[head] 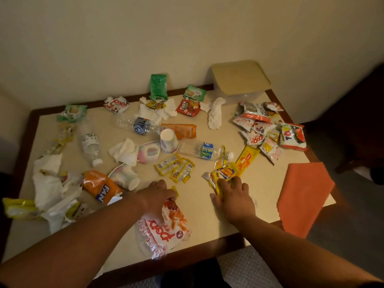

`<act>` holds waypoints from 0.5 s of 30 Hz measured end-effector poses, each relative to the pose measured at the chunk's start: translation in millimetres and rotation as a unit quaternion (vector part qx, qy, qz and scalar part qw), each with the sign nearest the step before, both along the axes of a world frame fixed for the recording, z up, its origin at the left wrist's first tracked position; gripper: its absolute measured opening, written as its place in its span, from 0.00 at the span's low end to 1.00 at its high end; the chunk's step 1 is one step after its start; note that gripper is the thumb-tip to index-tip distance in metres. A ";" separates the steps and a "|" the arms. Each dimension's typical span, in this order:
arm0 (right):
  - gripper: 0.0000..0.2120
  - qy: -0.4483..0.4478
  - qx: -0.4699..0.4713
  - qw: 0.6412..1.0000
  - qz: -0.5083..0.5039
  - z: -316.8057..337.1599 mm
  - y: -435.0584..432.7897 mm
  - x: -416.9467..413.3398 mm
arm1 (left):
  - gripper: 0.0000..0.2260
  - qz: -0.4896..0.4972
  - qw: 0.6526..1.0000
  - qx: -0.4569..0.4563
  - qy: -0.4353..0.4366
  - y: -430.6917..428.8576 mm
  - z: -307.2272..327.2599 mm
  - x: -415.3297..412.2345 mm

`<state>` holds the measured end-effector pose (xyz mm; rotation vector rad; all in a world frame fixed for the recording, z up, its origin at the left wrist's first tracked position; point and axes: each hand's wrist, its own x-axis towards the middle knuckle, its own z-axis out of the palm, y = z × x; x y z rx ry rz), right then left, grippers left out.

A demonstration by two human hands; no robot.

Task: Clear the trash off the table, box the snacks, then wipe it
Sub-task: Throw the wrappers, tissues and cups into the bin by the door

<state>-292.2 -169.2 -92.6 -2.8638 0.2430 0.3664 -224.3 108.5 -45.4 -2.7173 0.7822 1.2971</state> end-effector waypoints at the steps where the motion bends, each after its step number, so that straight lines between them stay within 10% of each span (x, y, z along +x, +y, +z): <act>1: 0.25 -0.007 0.011 1.000 0.010 -3.5 -0.3 1.8 | 0.39 0.017 1.000 -0.009 0.002 1.7 -1.8 1.5; 15: 0.13 -0.069 0.193 0.976 -0.075 41.0 -31.4 36.3 | 0.23 0.306 0.910 -0.267 0.083 15.5 33.2 24.4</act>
